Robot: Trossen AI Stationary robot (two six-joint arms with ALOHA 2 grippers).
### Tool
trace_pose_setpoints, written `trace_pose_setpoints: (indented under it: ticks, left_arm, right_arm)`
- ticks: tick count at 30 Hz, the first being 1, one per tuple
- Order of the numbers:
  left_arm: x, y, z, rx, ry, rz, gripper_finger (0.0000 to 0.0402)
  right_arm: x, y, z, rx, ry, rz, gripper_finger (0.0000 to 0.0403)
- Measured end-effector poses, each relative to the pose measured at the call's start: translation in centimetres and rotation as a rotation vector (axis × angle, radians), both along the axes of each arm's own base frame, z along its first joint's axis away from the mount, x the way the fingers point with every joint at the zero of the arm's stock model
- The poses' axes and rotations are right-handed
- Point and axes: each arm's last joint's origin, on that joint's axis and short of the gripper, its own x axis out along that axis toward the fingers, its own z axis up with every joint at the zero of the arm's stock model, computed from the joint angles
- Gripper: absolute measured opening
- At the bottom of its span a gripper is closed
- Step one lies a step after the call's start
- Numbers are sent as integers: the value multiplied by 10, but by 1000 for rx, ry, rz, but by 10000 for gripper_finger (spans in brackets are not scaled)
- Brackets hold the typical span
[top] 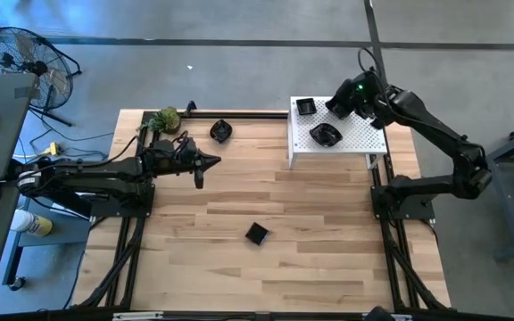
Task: Pick & Place Mini shaped plates
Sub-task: Stack the distorted square plate on top of the stacked distorted square plates on the shelf, then stack the leaf-shaped plate on top of the stacked leaf-shaped plates on the shelf
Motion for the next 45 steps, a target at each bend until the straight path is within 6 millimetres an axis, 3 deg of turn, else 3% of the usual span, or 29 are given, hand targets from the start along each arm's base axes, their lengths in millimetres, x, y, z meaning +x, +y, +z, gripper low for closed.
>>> trace_pose_setpoints:
  ticks: [4,8,14,19,24,29,35,45]
  left_arm:
    - [0,0,1,3,-9,10,1]
    - [0,0,1,-84,-33,-1,1]
    - [3,3,11,-111,17,95,1]
    - [6,16,40,-138,94,185,1]
    - [3,48,52,-206,149,276,1]
    - [-1,85,32,-416,176,327,1]
    - [-5,118,-1,-665,217,505,6]
    - [22,160,-14,-754,306,699,116]
  right_arm:
    - [0,2,3,-23,56,145,97]
    - [4,14,11,-75,95,404,86]
    - [26,53,19,-202,233,679,11]
    - [49,89,22,-319,290,778,16]
    - [65,125,28,-465,312,874,4]
    - [69,148,30,-524,317,926,6]
    - [70,157,30,-542,313,984,3]
    - [71,159,30,-568,363,1060,3]
